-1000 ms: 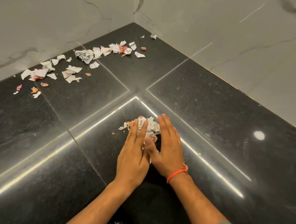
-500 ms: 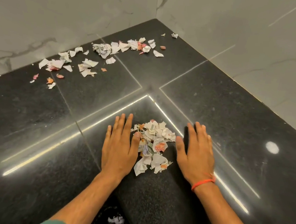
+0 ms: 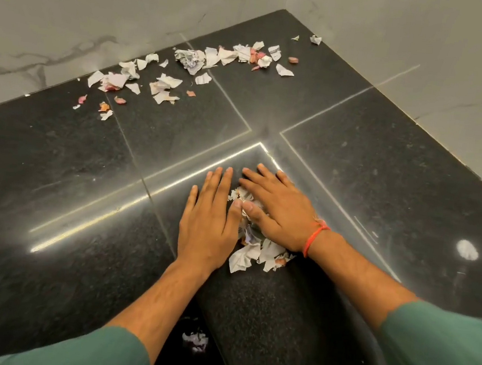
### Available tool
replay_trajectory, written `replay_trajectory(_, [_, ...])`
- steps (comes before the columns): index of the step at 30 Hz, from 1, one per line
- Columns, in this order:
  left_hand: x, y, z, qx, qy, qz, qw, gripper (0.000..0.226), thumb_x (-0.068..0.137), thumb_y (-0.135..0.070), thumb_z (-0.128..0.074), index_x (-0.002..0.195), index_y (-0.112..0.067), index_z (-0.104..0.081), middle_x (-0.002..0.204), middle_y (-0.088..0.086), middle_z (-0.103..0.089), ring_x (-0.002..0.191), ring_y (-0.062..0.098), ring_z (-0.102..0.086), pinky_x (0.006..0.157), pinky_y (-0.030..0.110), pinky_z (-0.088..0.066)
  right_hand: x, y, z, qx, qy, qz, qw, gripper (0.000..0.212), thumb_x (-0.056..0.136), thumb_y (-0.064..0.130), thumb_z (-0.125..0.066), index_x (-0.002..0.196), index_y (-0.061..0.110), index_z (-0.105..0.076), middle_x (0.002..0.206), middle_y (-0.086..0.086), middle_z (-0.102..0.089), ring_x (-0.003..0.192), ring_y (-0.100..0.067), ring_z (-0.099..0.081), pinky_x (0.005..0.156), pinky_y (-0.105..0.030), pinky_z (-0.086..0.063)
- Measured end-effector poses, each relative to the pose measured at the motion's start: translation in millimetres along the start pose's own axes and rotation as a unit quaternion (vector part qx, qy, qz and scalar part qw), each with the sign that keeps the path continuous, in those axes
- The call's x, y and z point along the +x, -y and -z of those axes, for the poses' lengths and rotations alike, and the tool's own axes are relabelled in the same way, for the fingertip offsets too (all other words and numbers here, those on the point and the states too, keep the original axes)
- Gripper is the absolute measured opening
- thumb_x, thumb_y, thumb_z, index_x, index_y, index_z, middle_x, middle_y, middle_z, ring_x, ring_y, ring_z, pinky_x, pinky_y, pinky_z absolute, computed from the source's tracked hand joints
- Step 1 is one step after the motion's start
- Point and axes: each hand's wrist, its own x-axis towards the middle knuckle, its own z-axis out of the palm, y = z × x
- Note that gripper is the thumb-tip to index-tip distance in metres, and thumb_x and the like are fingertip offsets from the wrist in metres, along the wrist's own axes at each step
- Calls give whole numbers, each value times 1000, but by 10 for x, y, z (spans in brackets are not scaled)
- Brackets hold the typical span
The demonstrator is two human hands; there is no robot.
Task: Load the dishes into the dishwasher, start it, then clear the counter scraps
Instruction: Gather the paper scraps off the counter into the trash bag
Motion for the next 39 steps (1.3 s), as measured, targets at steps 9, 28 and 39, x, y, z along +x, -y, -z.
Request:
replay_trajectory(9, [-63,-15,12,18,64,-105,992,69,105,-52,-12,163,-17,-23,168,-4,-24,157,7,-7,129,40,-10,-410,108,-39,56,10,91,994,61,105,52,-20,157,22,-31,166,5,-21,154,-9,-9,126,-43,-13])
replay_trajectory(28, [202,-192,-10,-43,139,-146,978,60,105,-40,-24,160,-17,-33,166,0,-31,157,12,-14,129,40,-12,-1099,224,-204,311,-354,-178,864,51,101,40,-36,133,11,-63,135,0,-62,128,-8,-54,109,-32,-44])
replay_trajectory(39, [-446,-262,158,-229,32,-30,972,51,108,-38,-29,152,-21,-49,157,-6,-47,149,4,-35,124,41,-30,-1083,276,-202,257,-273,-174,911,60,101,47,-31,142,11,-54,148,-3,-53,139,-10,-44,117,-31,-34])
